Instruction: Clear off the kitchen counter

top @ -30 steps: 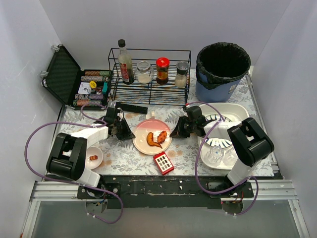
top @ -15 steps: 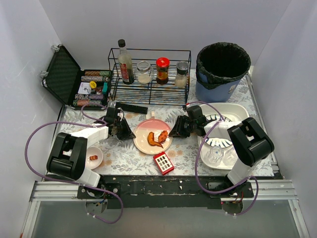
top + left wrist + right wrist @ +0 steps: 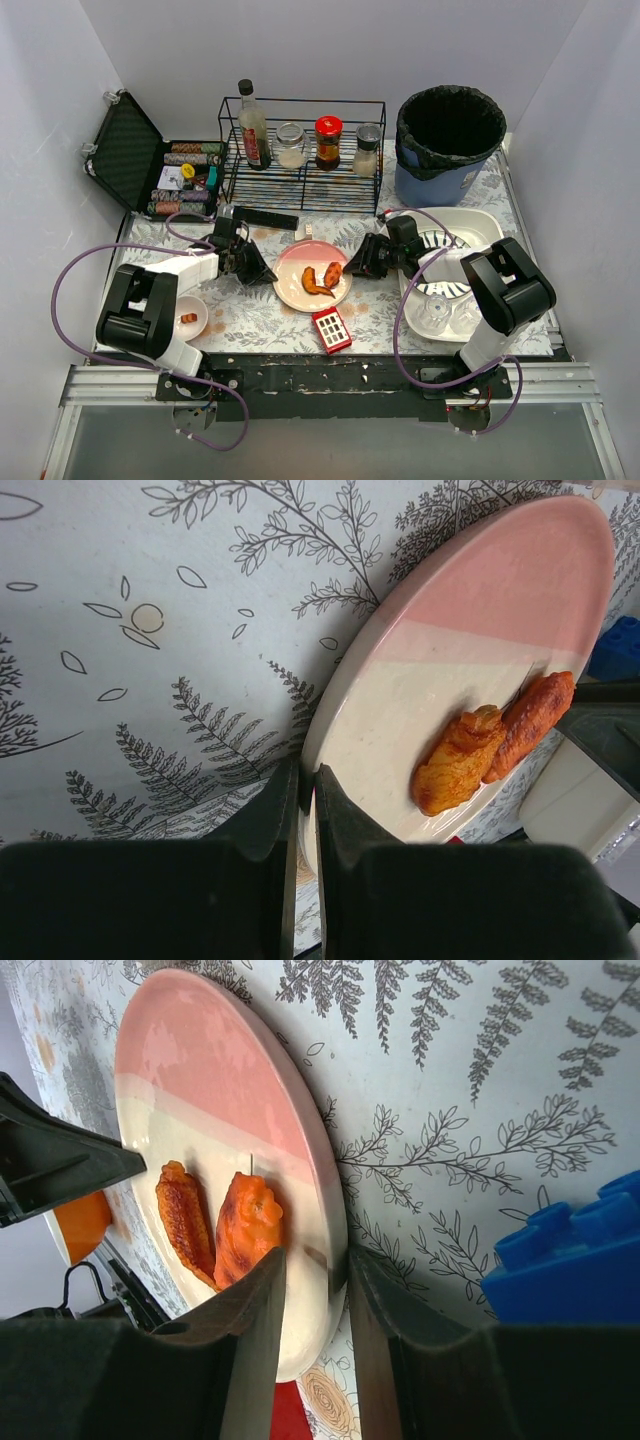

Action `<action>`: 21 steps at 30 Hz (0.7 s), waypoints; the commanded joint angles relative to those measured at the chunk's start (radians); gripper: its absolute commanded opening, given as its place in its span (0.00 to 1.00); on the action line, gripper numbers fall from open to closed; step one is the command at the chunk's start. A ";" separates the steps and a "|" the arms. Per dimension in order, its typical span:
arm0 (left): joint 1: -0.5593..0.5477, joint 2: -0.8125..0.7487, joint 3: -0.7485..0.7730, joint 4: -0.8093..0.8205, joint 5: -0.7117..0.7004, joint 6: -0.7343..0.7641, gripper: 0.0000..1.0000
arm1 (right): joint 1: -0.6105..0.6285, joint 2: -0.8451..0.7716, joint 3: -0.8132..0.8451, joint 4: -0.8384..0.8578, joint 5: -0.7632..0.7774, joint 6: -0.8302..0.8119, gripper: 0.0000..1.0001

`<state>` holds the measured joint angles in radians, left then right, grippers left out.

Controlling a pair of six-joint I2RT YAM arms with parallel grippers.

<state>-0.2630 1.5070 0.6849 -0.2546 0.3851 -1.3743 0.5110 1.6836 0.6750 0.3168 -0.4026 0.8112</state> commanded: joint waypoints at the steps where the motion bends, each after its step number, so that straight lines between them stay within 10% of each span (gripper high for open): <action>1: -0.015 0.002 -0.001 0.127 0.213 -0.081 0.00 | 0.021 0.017 -0.038 0.004 -0.054 0.019 0.37; 21: -0.019 0.039 -0.076 0.242 0.296 -0.086 0.00 | 0.021 0.080 -0.081 0.237 -0.183 0.117 0.31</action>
<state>-0.2333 1.5230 0.6243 -0.1356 0.4725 -1.3998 0.4961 1.7096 0.6239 0.5137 -0.4004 0.8345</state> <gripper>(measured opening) 0.047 0.315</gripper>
